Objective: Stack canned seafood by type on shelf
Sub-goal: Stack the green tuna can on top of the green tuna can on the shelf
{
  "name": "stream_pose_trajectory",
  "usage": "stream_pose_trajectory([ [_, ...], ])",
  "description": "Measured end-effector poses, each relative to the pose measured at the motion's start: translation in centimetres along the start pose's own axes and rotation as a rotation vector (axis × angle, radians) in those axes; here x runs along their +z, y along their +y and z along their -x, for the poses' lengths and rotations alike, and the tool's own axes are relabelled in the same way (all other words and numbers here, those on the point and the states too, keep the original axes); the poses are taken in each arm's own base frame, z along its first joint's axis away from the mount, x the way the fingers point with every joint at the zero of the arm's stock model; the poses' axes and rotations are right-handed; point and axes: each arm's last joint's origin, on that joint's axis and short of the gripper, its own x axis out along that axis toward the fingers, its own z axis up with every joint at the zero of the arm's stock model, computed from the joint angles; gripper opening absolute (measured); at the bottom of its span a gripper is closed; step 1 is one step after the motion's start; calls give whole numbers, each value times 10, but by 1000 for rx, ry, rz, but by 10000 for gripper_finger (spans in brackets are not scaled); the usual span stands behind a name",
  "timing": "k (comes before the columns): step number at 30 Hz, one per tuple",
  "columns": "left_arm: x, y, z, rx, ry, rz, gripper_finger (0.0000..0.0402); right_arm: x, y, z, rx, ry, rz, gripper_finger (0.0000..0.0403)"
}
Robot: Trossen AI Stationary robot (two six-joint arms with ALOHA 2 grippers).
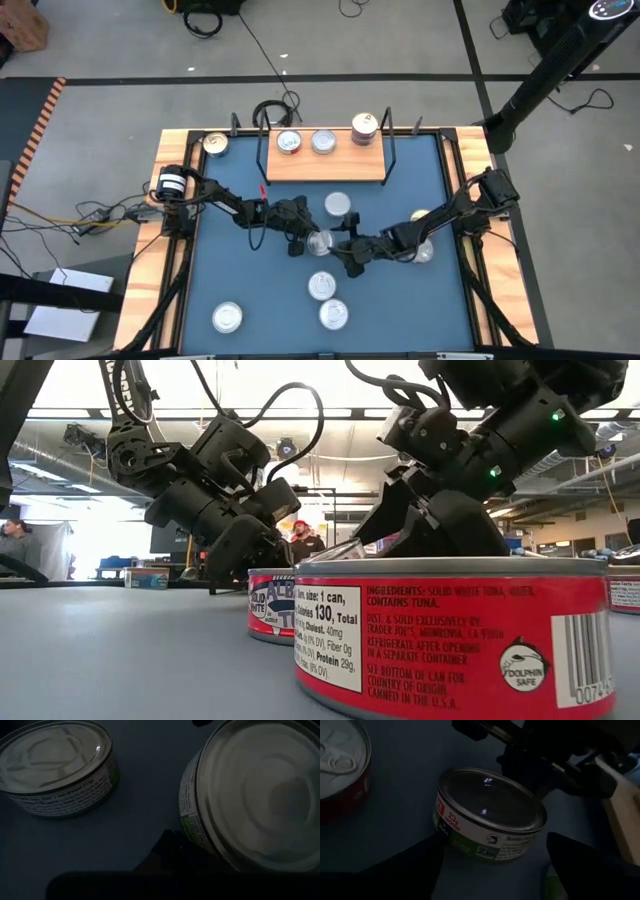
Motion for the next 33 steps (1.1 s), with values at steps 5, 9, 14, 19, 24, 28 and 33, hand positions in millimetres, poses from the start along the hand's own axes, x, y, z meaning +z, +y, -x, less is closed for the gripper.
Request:
stream_pose_trajectory([
  [5, 0, 0, 0, -12, -1, 7, 1, -1, 4, 3, -45, 29, 162, 355],
  [9, 0, 0, 0, -15, -2, 7, 1, -1, 5, 4, -53, 36, 313, 355],
  [14, 0, 0, 0, -16, 0, 8, 1, 0, 5, 4, -65, 31, 393, 354],
  [19, -1, -1, 0, -19, 1, 8, 1, 5, 11, 8, -82, -10, 429, 350],
  [24, 0, -1, 0, -27, -1, 8, 1, 7, 14, 10, -73, -29, 438, 311],
  [28, 0, -1, 0, -27, -1, 11, 1, 7, 14, 10, -45, -40, 439, 251],
  [33, 0, -1, 0, -27, 0, 14, 1, 8, 14, 10, -31, -49, 440, 176],
])
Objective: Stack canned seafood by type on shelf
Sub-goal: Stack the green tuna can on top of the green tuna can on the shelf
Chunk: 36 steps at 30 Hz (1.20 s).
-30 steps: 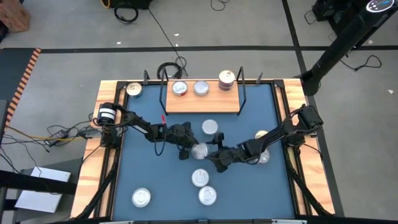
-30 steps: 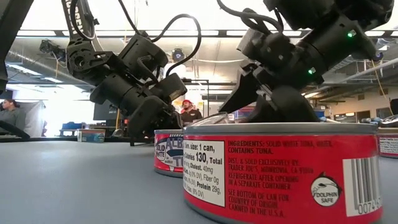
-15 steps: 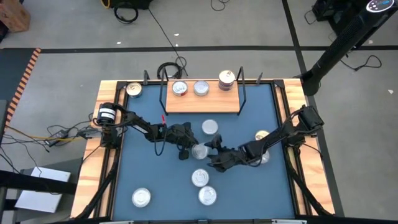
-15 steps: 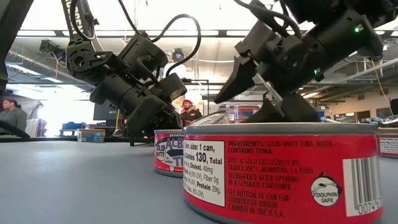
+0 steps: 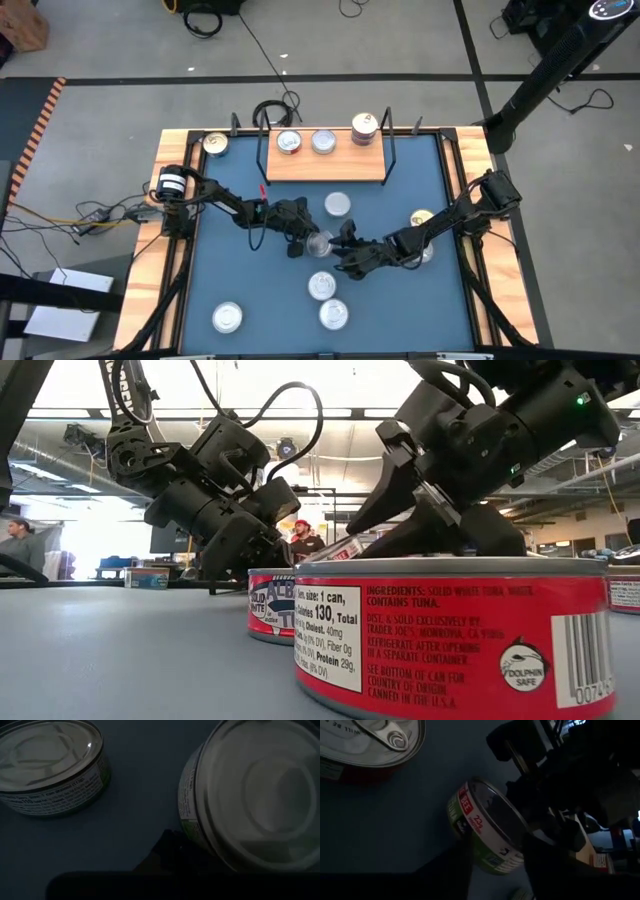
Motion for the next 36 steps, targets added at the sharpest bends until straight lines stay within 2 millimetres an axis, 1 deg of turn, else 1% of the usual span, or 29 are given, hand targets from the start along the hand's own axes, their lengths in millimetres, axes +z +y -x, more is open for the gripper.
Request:
stream_pose_trajectory([
  [3, 0, 0, 0, 1, 0, 0, 1, 0, 0, 0, 4, -2, -12, 144],
  [7, 0, 0, 0, 2, 0, 0, 1, 0, 0, 0, 7, -1, -67, 121],
  [15, 0, -1, 0, -13, -1, 5, 1, 0, 2, 0, 44, -17, -230, 95],
  [19, 0, -1, 0, -21, -1, 6, 1, 1, 2, 0, 63, -26, -281, 89],
  [23, 0, -1, 0, -27, -1, 9, 1, 1, 3, 0, 87, -37, -297, 88],
  [27, 0, -2, 0, -40, -3, 15, 1, 8, -2, -1, 142, -58, -353, 82],
  [32, 1, -2, 0, -55, -9, 40, 1, 16, -7, -2, 157, -75, -389, 60],
  [36, 1, -2, 0, -58, -12, 42, 1, 10, -6, -4, 221, -43, -400, 36],
])
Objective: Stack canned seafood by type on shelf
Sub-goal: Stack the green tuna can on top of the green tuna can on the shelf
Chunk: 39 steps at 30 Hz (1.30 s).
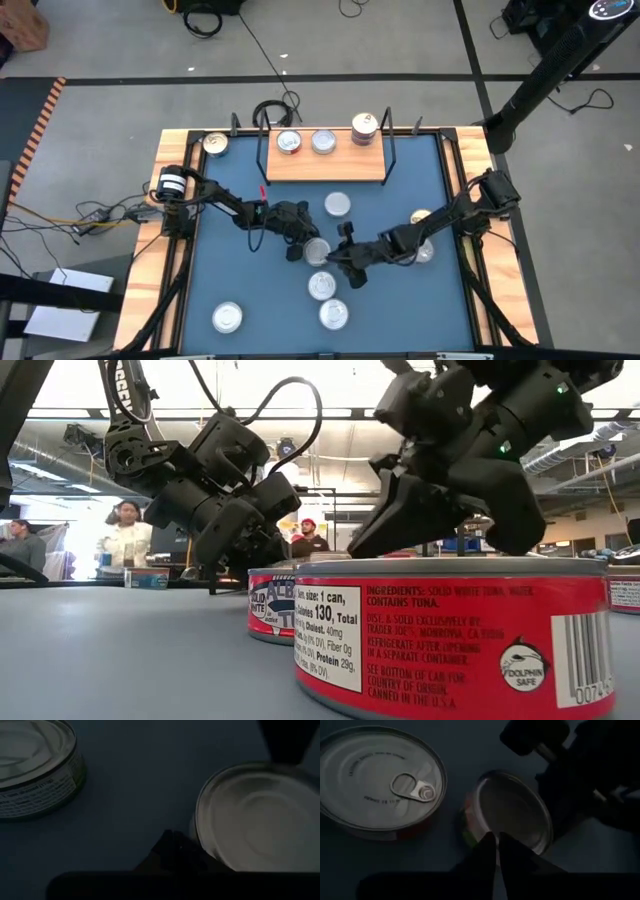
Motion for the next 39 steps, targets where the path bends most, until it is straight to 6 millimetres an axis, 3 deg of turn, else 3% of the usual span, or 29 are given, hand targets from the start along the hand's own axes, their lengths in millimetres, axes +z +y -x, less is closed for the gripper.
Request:
stream_pose_trajectory([
  [19, 12, -3, 10, -93, -58, -13, 1, -4, -12, -1, 15, 35, -226, 29],
  [28, -3, -5, 23, -120, -155, 49, 1, -13, -22, -3, -15, 100, -294, 87],
  [39, -23, -10, 37, -119, -179, 64, 1, -16, -31, -7, 144, 103, -493, 156],
])
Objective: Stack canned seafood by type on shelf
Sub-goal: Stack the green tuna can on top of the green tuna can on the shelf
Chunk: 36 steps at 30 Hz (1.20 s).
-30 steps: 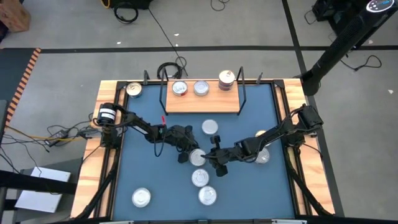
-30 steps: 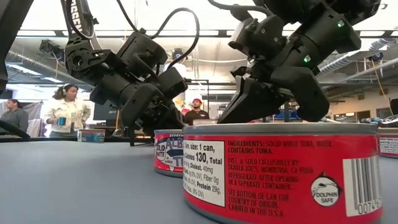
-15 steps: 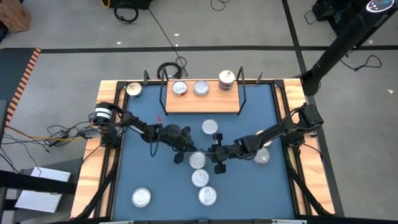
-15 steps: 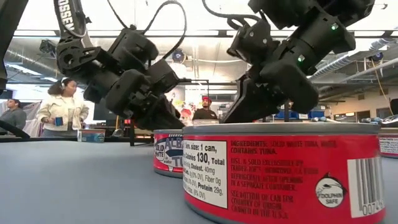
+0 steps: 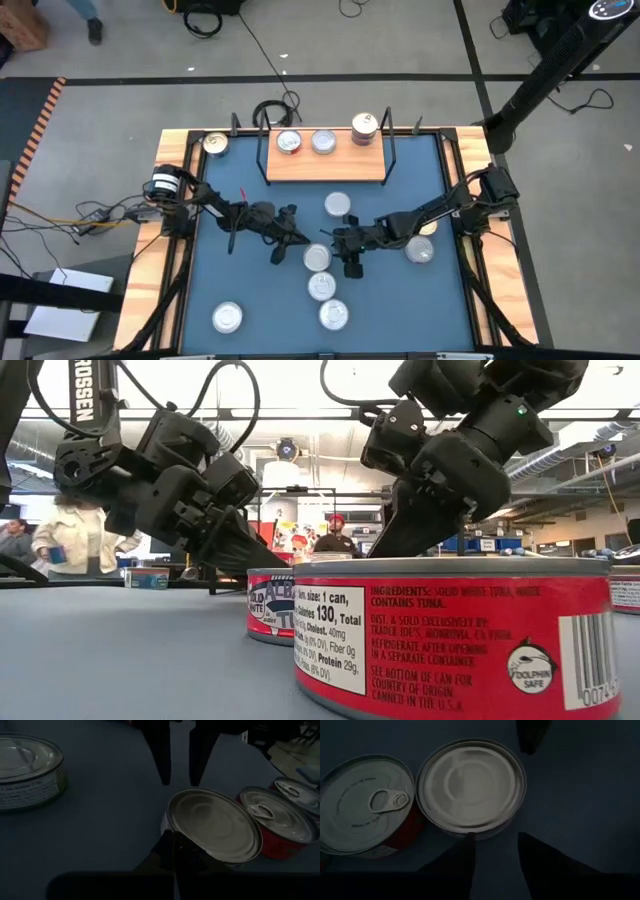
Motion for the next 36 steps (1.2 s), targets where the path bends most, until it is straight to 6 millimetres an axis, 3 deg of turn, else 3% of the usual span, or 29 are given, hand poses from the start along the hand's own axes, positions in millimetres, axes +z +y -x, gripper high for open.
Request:
stream_pose_trajectory([
  [10, -3, -13, -3, -27, 22, -72, 1, -2, -2, 0, 53, 35, -4, 160],
  [14, -7, -17, -3, -63, 53, -73, 1, -6, -2, -1, 59, 37, -3, 122],
  [22, -13, -25, -5, -43, 112, -80, 1, -9, -1, -1, 154, -15, 6, 10],
  [28, -13, -23, -5, 10, 107, -80, 1, -2, -4, -1, 153, -84, -5, 28],
  [36, -9, -18, -5, -2, 73, -70, 1, 6, -10, -1, 194, -150, -42, 18],
])
